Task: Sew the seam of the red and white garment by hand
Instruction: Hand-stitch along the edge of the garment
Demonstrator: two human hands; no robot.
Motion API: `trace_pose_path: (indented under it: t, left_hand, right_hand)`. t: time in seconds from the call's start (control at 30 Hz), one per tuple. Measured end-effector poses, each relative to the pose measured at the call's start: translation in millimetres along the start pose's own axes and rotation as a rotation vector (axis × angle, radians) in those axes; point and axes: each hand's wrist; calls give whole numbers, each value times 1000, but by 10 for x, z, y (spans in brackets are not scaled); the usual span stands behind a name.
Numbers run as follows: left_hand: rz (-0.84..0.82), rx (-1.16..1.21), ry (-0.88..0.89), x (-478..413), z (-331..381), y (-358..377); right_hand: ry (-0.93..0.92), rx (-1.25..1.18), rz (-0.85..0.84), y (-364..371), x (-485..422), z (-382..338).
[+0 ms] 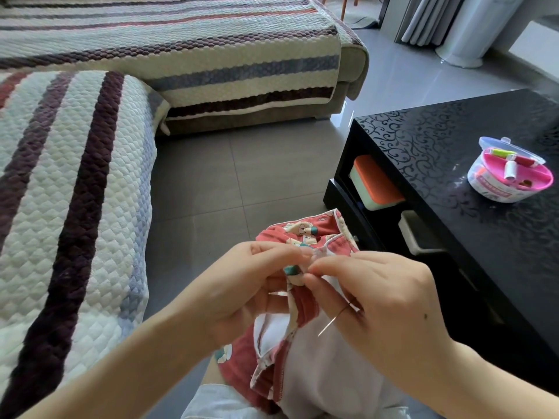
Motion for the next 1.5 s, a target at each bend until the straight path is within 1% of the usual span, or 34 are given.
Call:
trace_pose_path:
  t: [0.07,0.13,0.2,0.23,0.37,0.43,0.47,0.53,0.63,0.73,0.9,1.17,1.5]
  left_hand:
    - [-27,-22,0,-12,-3,-29]
    - [-19,-42,-6,-16,4,-48]
    - [6,-62,0,-13,6,-44]
    - [14,-70,11,-8,11,-33]
    - [79,-164,109,3,1,-6]
    - [109,-193,146,7,-1,-13]
    - [121,-201,164,2,-4,-15]
    - [136,-195,208,18,7,-14]
    - [179,-201,252,36,23,-6]
    - [222,-226,262,48,32,-15]
    - [234,-271,260,53,39,-28]
    - [241,-298,268,52,46,-35]
    - [241,-327,282,48,37,-49]
  right_hand:
    - [-18,4,-13,2,26,17]
    - [-25,-14,-56,-14,40,31]
    - [-1,-100,-121,-45,53,43]
    - [40,-184,-148,-72,51,52]
    - [337,-642,-220,-269,-17,186]
    - [445,-780,-273,-343,-51,263]
    - [497,-807,-289,-349,-52,290]
    - [525,-730,-290,-301,-29,322]
    - [404,-492,-309,-193,-1,303]
    - [322,-412,-282,-152,-22,279]
    - [333,-397,-251,-131,-61,273]
    - [315,-403,-250,-152,-76,272]
    - [300,-360,-293,-162,-99,282]
Point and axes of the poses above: each hand's wrist, its own x-axis away from the middle knuckle, its own y-axis out of the palm, z = x × y, and after that the axes turned 8 degrees about -y, right-handed
